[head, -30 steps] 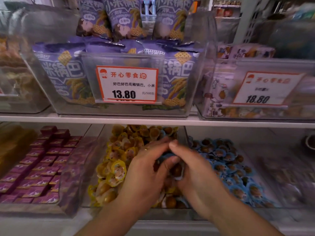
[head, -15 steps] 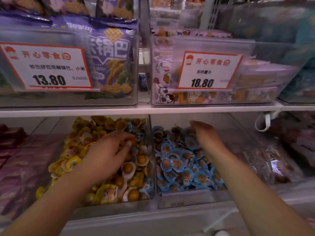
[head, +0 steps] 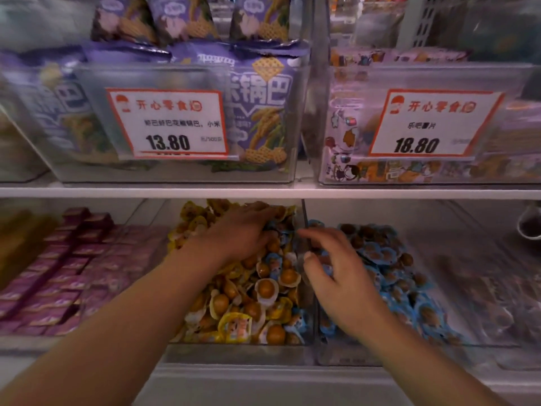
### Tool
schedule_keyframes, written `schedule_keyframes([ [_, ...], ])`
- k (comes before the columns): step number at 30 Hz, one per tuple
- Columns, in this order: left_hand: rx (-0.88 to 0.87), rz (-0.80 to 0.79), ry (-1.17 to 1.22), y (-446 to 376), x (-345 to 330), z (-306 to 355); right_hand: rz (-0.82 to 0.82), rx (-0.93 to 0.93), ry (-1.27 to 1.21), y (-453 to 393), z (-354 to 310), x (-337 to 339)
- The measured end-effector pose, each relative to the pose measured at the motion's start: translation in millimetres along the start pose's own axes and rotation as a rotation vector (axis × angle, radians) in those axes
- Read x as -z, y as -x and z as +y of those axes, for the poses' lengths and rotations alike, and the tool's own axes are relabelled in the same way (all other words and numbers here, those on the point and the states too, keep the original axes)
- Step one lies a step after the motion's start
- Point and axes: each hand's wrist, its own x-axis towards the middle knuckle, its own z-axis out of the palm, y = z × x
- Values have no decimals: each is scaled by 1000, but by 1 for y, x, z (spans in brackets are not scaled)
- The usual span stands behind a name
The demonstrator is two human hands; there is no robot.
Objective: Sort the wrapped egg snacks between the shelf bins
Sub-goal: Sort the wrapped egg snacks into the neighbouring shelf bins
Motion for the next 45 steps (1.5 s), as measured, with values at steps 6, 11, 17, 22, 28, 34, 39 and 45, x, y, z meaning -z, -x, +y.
schedule_keyframes([
  [6, 28, -52, -157, -18, -6, 4, 49, 26, 35, -3, -3, -3],
  [11, 55, -79, -33, -17, -23, 26, 58, 28, 36, -3, -2, -3],
  [17, 140, -222, 46, -31, -22, 25, 49, 30, 46, -3, 0, -3],
  [22, 115, -176, 260, -28, -23, 26, 64, 29, 58, -3, -2, -4],
  [28, -58, -152, 247, -17, -11, 25, 71, 46, 42, -2, -4, -3],
  [34, -56, -108, 529, 4, 40, 32, 71, 49, 24, -3, -2, -2],
  [39, 351, 10, 1110, 55, 59, 35, 137, 100, 34, -1, -9, 0],
  [45, 715, 187, 1947, 112, 41, 34, -34, 291, 304, -6, -35, -6],
])
